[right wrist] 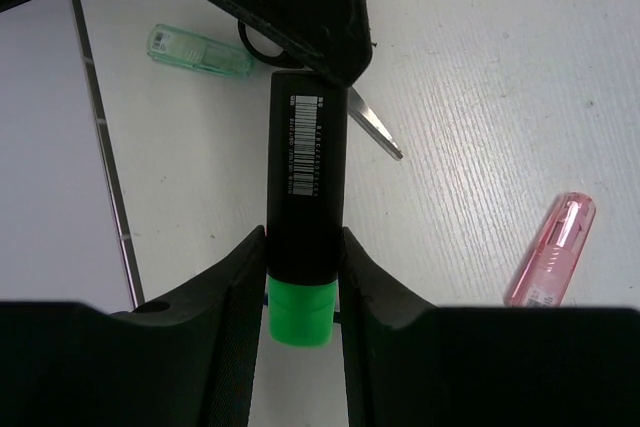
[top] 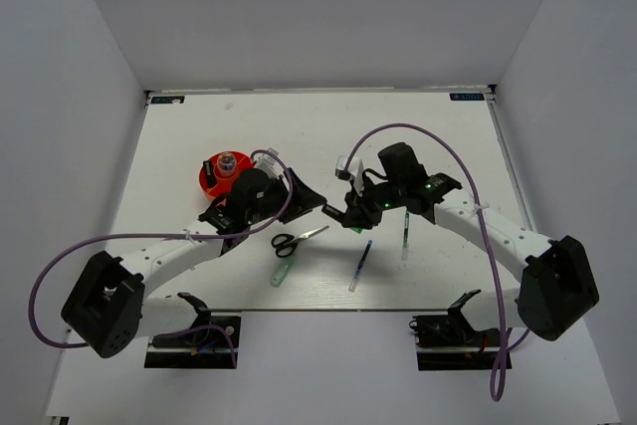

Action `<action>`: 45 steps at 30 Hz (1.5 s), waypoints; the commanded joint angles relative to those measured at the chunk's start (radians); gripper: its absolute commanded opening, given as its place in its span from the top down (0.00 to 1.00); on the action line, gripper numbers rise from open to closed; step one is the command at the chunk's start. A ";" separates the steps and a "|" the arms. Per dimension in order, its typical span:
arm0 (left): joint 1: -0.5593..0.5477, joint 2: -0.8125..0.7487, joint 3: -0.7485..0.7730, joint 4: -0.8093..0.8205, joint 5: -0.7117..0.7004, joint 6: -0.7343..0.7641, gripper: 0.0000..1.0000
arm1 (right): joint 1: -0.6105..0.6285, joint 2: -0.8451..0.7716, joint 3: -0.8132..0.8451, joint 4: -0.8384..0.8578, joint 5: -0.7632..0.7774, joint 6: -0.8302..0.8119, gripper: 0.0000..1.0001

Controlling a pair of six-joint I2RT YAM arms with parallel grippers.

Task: Sort the stationery into containers
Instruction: Place the pen in the storage box.

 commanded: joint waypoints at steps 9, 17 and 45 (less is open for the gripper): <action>-0.035 0.014 0.000 0.094 0.006 -0.062 0.33 | 0.001 -0.012 -0.008 0.050 -0.016 0.005 1.00; -0.058 0.024 -0.019 0.130 0.003 -0.101 0.38 | -0.001 0.006 -0.008 0.061 -0.006 0.004 1.00; -0.101 0.067 0.033 0.121 0.000 -0.115 0.92 | -0.001 0.034 -0.013 0.071 0.014 -0.007 0.95</action>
